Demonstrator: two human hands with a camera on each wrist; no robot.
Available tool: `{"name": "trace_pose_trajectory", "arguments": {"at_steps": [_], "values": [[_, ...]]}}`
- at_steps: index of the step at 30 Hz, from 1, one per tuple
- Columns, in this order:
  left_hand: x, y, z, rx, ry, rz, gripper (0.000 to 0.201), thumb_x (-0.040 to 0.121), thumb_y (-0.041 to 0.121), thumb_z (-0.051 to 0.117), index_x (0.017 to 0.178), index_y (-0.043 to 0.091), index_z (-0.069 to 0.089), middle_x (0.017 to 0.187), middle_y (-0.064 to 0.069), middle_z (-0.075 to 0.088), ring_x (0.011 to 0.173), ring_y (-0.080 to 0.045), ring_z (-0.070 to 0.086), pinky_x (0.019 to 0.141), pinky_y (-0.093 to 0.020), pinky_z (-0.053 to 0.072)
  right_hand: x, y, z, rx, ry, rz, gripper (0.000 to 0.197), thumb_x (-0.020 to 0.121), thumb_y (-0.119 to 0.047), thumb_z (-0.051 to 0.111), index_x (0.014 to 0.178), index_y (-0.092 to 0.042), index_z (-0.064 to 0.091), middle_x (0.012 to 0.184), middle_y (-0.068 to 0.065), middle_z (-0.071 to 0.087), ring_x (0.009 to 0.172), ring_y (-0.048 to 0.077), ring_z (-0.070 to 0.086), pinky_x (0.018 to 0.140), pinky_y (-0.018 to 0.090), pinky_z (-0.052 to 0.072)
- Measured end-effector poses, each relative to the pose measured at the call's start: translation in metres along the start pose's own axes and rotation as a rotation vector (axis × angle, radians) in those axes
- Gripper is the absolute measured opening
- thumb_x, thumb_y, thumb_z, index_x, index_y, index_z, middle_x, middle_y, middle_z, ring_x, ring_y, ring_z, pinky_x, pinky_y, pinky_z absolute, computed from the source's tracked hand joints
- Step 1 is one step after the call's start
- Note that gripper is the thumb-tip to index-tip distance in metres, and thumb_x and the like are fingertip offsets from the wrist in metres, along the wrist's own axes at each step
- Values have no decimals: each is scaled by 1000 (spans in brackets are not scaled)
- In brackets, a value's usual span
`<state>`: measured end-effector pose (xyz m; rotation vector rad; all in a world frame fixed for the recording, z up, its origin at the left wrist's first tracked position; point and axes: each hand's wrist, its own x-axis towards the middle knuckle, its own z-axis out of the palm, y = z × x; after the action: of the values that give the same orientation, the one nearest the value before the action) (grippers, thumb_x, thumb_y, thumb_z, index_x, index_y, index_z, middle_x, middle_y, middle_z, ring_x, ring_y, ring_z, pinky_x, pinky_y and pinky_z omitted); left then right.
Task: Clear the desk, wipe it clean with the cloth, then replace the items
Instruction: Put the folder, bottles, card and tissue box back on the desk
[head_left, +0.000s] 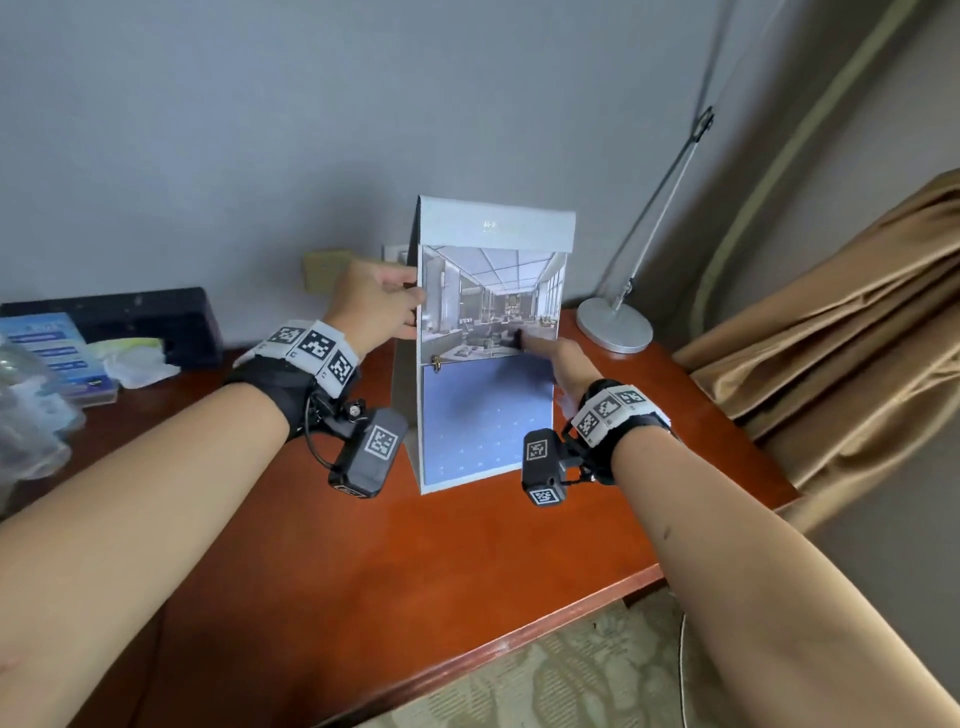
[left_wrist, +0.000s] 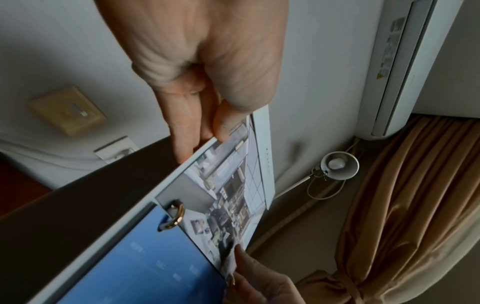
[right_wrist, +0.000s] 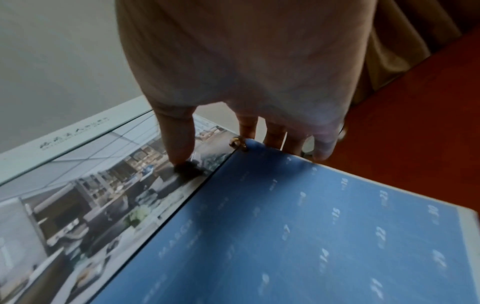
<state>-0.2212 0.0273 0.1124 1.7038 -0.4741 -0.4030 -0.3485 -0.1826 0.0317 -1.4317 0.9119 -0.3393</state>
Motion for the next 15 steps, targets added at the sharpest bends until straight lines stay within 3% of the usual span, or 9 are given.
{"name": "trace_pose_trajectory", "arguments": {"at_steps": [1, 2, 4, 5, 8, 10, 13, 15], "values": [[2, 2, 20, 5, 3, 16, 40, 87, 4, 65, 126, 0, 56, 117, -18, 61, 90, -28, 66, 76, -39, 59, 6, 0, -21, 29, 15, 5, 104, 42, -63, 88, 128, -14, 57, 128, 3, 61, 111, 20, 59, 91, 40, 48], [4, 5, 40, 19, 14, 36, 39, 87, 5, 66, 125, 0, 57, 118, -16, 61, 97, -28, 65, 84, -39, 56, 4, -3, -39, 55, 22, 9, 89, 54, -56, 88, 125, -13, 58, 121, 6, 65, 102, 21, 64, 82, 38, 54], [9, 11, 78, 51, 31, 63, 36, 87, 5, 66, 121, 0, 60, 116, -12, 63, 105, -24, 61, 97, -37, 49, -3, -10, -73, 82, 12, 11, 44, 86, -27, 73, 122, -10, 55, 107, 7, 67, 84, 17, 65, 60, 27, 55], [10, 16, 96, 63, 30, 62, 33, 87, 4, 65, 119, 0, 61, 110, -11, 63, 102, -21, 60, 98, -34, 47, 1, -11, -91, 84, 1, 21, 32, 92, -20, 65, 120, -9, 53, 102, 7, 66, 81, 16, 65, 56, 25, 53], [15, 31, 137, 117, -3, 43, 12, 84, -2, 61, 92, 7, 58, 81, -7, 50, 79, -17, 47, 71, -26, 39, 24, -19, -129, 100, -32, -23, 29, 94, -16, 63, 120, -8, 54, 104, 8, 68, 86, 20, 67, 66, 31, 55], [24, 38, 153, 122, -23, 20, 22, 80, -1, 64, 76, 11, 46, 75, -9, 44, 73, -17, 41, 61, -26, 32, 43, -24, -144, 97, -55, -51, 27, 93, -15, 64, 117, -7, 56, 107, 10, 69, 92, 23, 67, 78, 36, 56], [40, 45, 166, 47, -37, -23, 34, 68, 16, 76, 81, 13, 45, 88, -12, 53, 80, -24, 53, 77, -34, 43, 69, -33, -152, 120, -95, -66, 23, 93, -17, 64, 113, -9, 58, 102, 6, 69, 92, 22, 65, 77, 35, 54], [57, 50, 171, -16, -50, -47, 38, 63, 23, 78, 88, 11, 52, 101, -12, 61, 97, -32, 62, 91, -44, 46, 87, -39, -150, 141, -121, -72, 35, 91, -22, 66, 121, -10, 56, 103, 4, 68, 95, 21, 65, 78, 35, 53]]}}
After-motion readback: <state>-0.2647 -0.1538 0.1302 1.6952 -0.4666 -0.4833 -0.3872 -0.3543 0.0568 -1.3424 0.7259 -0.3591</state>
